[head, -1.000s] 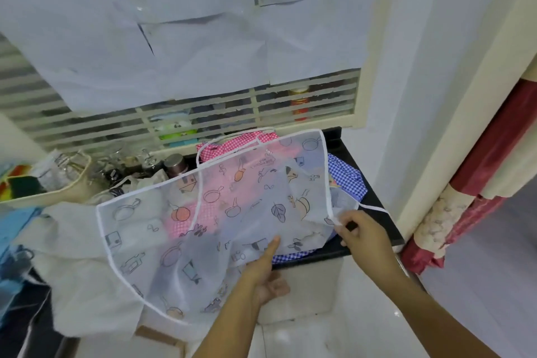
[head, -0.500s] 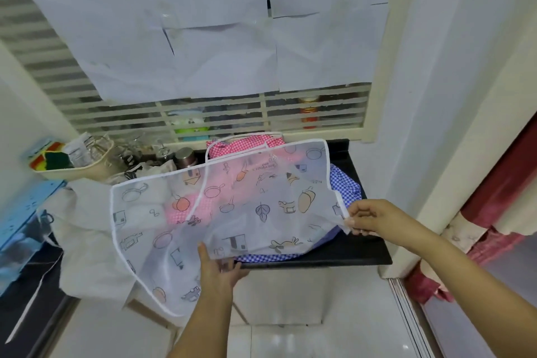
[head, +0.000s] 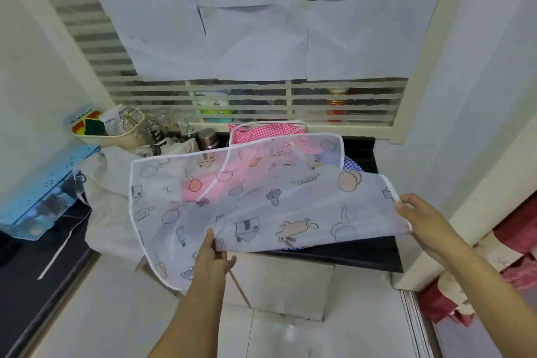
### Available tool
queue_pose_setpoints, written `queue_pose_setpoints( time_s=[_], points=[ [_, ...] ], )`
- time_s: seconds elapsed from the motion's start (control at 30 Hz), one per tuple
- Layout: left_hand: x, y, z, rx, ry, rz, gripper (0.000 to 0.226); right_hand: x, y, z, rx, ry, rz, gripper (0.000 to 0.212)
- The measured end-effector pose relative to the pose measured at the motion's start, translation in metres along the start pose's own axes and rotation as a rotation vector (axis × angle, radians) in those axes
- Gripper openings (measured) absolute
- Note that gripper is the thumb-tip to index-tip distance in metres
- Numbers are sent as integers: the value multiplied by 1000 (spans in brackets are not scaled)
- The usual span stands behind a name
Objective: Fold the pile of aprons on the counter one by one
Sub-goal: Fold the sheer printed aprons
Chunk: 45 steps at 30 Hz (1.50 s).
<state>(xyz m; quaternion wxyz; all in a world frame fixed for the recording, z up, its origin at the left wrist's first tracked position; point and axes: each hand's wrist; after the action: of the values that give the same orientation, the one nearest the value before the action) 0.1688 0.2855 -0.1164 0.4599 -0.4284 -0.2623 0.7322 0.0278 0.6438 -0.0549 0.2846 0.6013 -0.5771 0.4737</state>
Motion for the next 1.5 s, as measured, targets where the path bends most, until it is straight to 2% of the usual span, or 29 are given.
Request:
queue_pose_setpoints(
  time_s=[0.1,0.2,0.27,0.3,0.37,0.4,0.5,0.6,0.7,0.77,0.83,0.9,0.97,1.03,1.17,1.3,1.4,1.47,1.5],
  points=[
    [10,-2,-4,-83,144,-10,23,-15,1,-3,-108,-76,21,14],
    [24,-9,-3,-98,222,-21,23,-31,-6,2,-367,-14,124,12],
    [31,-14,0,-74,187,-49,20,-47,-15,17,-546,183,266,36],
    [35,-15,2,-56,155,-57,20,-56,-22,29,-578,271,351,49],
    [39,-18,3,-16,100,-65,19,-64,-42,68,-442,460,476,59],
    [40,-17,4,1,84,-66,19,-56,-54,92,-292,556,513,60],
    [45,-17,1,68,76,-80,15,-34,-74,153,169,731,631,83],
    [45,-18,-13,137,192,-113,11,-14,-76,192,353,847,701,85],
    [39,-15,-41,220,188,-164,14,1,-64,219,329,839,690,75],
    [35,-11,-60,218,116,-217,21,6,-57,232,261,838,679,61],
    [36,-4,-78,144,-15,-285,30,10,-53,240,200,824,682,42],
    [37,-1,-93,45,-192,-353,53,13,-51,246,164,817,687,23],
    [40,0,-100,-25,-377,-400,71,18,-51,246,161,825,680,14],
    [41,1,-98,-67,-507,-395,76,24,-51,247,170,832,679,13],
    [48,10,-81,-32,-587,-329,70,32,-47,247,182,869,704,8],
    [39,25,-68,25,-627,-156,40,35,-44,239,118,861,708,18],
    [17,35,-71,-9,-545,-33,12,36,-39,226,47,904,705,16],
    [-6,32,-74,-23,-464,44,10,30,-35,211,18,945,663,10],
    [-19,32,-76,-35,-413,91,10,25,-33,203,16,943,625,17]
  ],
)
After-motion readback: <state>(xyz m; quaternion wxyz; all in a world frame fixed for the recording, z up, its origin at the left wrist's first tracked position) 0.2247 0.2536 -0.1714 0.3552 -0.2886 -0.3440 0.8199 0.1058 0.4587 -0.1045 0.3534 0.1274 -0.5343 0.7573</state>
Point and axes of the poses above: each hand's wrist, its own y-axis towards the middle knuckle, its own z-axis out of the palm, x = y × z, and after that the axes turned 8 degrees about -y, right-handed
